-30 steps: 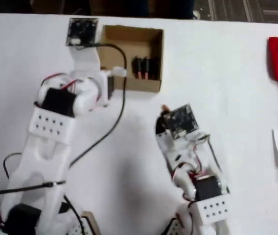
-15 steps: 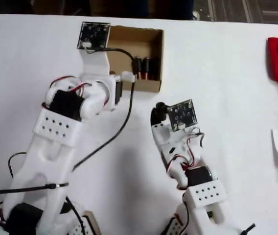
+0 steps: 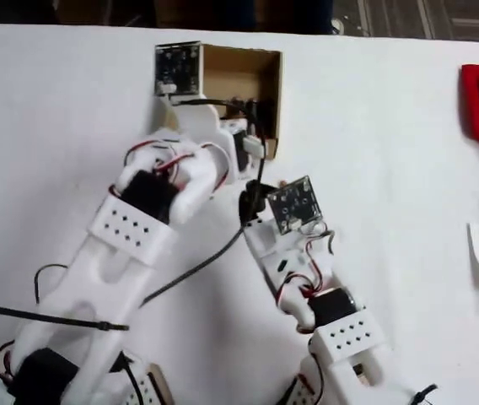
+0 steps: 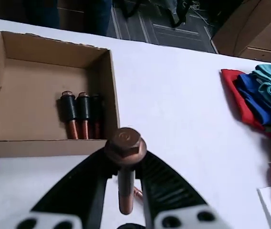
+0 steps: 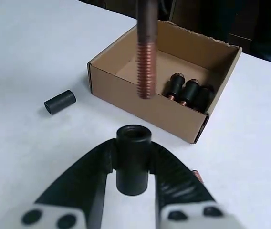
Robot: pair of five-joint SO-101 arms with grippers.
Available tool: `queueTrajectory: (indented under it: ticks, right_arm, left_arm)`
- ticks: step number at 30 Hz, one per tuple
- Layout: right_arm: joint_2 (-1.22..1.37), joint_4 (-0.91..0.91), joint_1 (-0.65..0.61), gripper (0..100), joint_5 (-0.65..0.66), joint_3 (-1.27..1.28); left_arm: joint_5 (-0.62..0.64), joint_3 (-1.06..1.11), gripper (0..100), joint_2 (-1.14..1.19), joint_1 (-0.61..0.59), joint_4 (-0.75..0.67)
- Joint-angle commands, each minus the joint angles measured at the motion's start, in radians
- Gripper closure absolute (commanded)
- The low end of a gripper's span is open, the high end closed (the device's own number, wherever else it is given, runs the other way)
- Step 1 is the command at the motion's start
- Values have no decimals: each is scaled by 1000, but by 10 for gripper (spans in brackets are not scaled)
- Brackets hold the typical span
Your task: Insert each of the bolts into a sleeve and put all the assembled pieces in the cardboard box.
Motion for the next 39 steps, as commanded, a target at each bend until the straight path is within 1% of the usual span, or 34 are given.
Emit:
queueTrajectory:
  ticks: [1,7,14,18,20,25,28,33,39]
  right_arm:
    - [-22,-25,7,975,-8,-6]
    - [-104,-18,8,975,-8,3]
    - [-125,-21,8,975,-8,37]
    - [-125,-25,8,975,-8,37]
    - [-125,-25,8,975,-8,37]
    - [-125,-25,8,975,-8,37]
    - [-125,-25,8,975,-8,37]
    - [-125,-25,10,975,-8,37]
    - [-125,-25,10,975,-8,37]
  left_arm:
    - [11,-5,974,-46,17,-48]
    - [11,-5,974,-46,18,-37]
    - [12,-5,974,-51,18,80]
    - [12,-5,974,-51,18,112]
    - [20,-5,974,-51,18,120]
    - [112,-5,974,-49,25,115]
    - [118,-12,974,-51,43,118]
    - [118,-16,974,-54,35,118]
    - [120,-7,974,-121,41,127]
